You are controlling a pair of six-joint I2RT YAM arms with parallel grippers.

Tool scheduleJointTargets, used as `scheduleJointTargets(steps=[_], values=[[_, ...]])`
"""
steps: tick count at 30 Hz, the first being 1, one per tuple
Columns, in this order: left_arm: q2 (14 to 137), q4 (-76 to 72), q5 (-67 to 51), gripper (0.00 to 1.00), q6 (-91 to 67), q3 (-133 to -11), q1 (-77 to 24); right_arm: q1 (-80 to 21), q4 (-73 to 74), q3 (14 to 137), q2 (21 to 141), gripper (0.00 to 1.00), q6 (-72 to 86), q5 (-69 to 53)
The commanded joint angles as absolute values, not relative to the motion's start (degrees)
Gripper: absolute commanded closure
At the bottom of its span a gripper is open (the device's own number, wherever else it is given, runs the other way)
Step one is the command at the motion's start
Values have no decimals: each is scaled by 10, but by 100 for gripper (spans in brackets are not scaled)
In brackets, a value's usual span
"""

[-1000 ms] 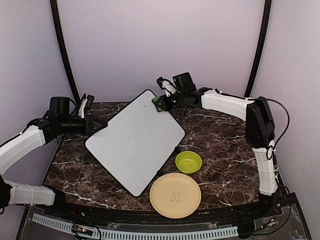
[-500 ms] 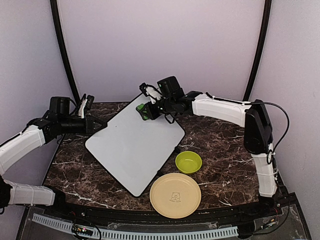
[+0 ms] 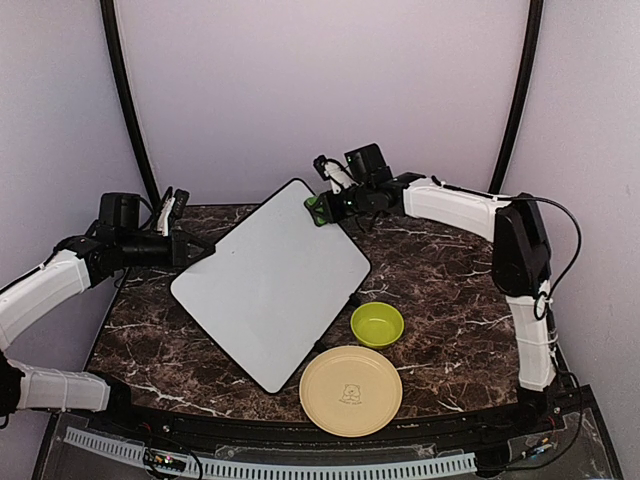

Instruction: Erase the whiteboard

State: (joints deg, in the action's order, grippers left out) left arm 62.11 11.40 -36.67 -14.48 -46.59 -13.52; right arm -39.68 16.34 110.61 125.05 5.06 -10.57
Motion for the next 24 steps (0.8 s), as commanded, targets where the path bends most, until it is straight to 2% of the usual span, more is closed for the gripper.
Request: scheduleJointTargets(steps=[1,7,15,24], values=[[610,110,-443,100,-65,-473,-159,-384,178,1090,1276,100,60,-106],[612,109,-446,100,-65,-472,-159,-387,158,1076,1271,100,66,-122],[611,110,-446,100,-65,-473,-159,-447,217,1201,1314,100,44,-116],[610,108,-447,100,-67,-471,-159,-533,235,1170,1294,100,23,-69]])
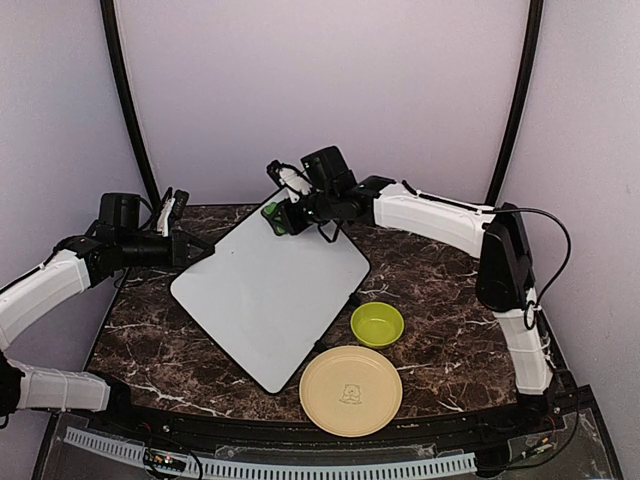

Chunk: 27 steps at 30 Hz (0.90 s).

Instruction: Erase the whiteboard

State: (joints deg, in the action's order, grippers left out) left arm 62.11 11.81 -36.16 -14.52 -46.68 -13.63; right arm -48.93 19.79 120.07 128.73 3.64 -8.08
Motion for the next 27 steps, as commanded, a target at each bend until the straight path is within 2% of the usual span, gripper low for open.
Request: scheduleJointTargets(steps=[1,14,21,27], values=[[610,107,-447,100,-67,-471,-159,-542,233,1162,1289,100,24,-67],[611,104,-447,100,-68,-471,-159,-658,205,1060,1243,100,24,-21],[610,104,-444,100,-68,-470,-159,-680,109,893,1168,100,44,-2],[611,101,-443,100,-71,-469,-159,-677,72,787,1137,100,58,61]])
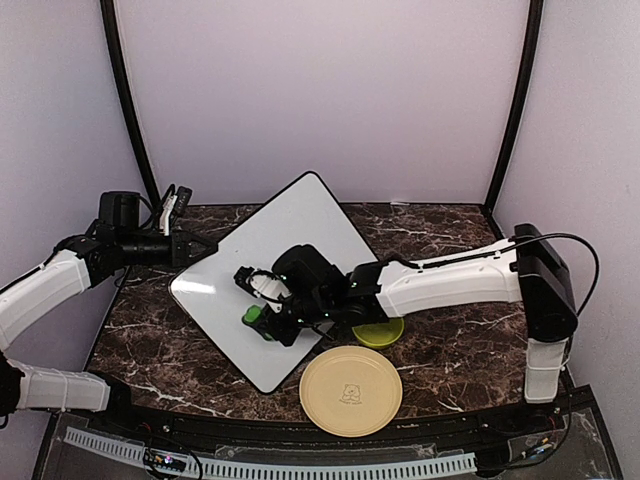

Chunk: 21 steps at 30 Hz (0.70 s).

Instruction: Erase the whiteboard

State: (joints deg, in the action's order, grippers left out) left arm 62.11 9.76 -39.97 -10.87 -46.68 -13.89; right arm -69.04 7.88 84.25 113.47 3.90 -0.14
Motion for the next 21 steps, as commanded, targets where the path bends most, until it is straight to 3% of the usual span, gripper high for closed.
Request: scheduleJointTargets(steps=[1,8,21], values=[[611,100,-442,100,-72,-469,-159,-669,67,771,1132,100,61,65],[612,101,-434,100,-77,-474,-159,-585,35,705,1079,100,72,68],[632,111,-407,100,-98,-505,-159,-500,26,703,1059,100,64,29]])
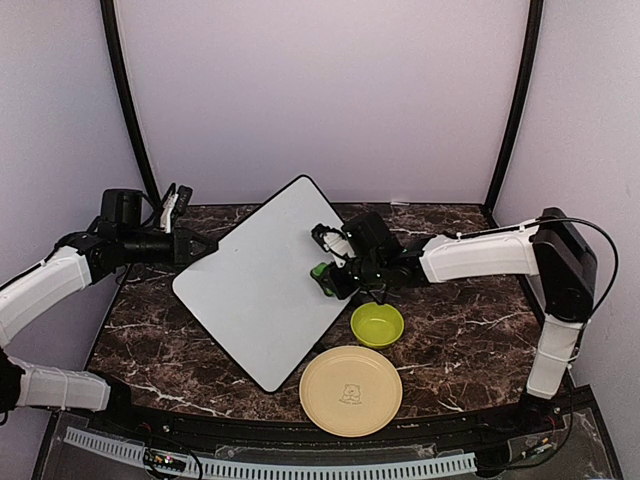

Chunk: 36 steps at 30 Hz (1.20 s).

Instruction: Erase the whiteboard

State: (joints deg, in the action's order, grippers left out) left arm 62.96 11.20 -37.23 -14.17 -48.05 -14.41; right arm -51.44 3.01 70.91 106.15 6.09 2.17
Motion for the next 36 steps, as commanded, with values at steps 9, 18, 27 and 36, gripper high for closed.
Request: scheduleJointTargets(steps=[9,18,27,36], values=[[641,116,-377,87,-115,-520,-159,-490,32,708,1034,100,63,19],[656,128,-341,67,-125,-532,-158,-485,39,700,1008,100,64,17],[661,122,-323,4,-152,-545,-144,-458,40,661,957,100,91,4],[647,135,-295,1,-203,-571,-64,-370,87,569,858,100,156,14]])
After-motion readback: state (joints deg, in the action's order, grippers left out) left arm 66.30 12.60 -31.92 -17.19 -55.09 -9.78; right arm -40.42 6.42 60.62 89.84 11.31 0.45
